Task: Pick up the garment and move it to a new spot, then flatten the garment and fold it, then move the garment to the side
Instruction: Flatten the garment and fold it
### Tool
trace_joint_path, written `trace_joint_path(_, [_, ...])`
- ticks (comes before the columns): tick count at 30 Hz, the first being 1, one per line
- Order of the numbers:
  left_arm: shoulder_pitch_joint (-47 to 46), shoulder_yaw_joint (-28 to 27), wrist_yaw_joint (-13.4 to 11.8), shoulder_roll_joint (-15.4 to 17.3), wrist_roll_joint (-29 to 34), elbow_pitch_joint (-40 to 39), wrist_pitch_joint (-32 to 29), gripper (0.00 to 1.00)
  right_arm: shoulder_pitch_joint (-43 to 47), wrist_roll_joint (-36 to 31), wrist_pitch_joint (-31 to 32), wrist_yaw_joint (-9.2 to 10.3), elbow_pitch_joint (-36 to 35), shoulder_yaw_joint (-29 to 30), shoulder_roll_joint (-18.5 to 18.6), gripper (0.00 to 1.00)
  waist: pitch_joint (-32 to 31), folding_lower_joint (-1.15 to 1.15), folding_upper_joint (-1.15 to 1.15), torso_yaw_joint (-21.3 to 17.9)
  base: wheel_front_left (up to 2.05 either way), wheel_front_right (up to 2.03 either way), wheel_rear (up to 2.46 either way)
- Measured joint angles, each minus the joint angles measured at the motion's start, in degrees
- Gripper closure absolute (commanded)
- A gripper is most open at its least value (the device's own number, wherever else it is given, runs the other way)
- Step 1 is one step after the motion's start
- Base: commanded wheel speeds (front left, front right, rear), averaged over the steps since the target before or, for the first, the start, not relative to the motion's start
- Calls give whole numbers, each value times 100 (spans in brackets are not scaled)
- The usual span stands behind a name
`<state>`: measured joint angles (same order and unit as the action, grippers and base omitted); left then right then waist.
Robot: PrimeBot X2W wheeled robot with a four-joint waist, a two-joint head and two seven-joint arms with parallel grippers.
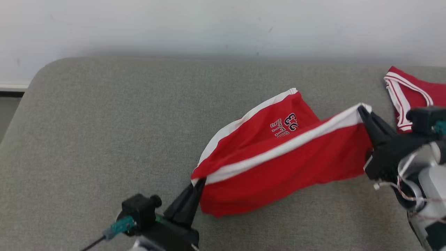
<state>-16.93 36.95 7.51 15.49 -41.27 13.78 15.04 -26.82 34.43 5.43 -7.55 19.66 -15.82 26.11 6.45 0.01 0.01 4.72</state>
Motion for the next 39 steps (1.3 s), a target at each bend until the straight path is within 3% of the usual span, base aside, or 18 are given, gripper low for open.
trace_joint_path(10, [-1068,43,0,-225,-169,659,1,100,-2081,-241,-144,0,1858,-597,-372,100,607,0,0,206,0,0,0])
trace_joint_path(18, [-1662,179,0,-394,-220,999,1,100,-3248,-488,-464,0,3363,-922,-628,100,1213,0,0,486,0,0,0])
trace_joint_path(29, [-1944,304,0,-488,-300,1193,1,100,-3727,-572,-808,0,4333,-1236,-761,100,1598,0,0,759,0,0,0])
trace_joint_path(30, [-1952,337,0,-487,-325,1233,0,95,-3745,-553,-837,0,4408,-1254,-797,53,1612,-1,0,776,0,0,0])
trace_joint_path(31, [-1953,343,0,-487,-324,1249,0,53,-3766,-552,-888,0,4458,-1273,-826,0,1620,0,0,785,0,0,0])
trace_joint_path(32, [-1958,326,0,-487,-319,1261,0,0,-3789,-536,-950,0,4504,-1285,-851,0,1617,0,1,786,0,0,0])
trace_joint_path(39, [-1740,-36,-1,-536,-52,1167,1,0,-3700,-296,-1210,0,4529,-1593,-865,0,1392,-1,0,740,0,0,0])
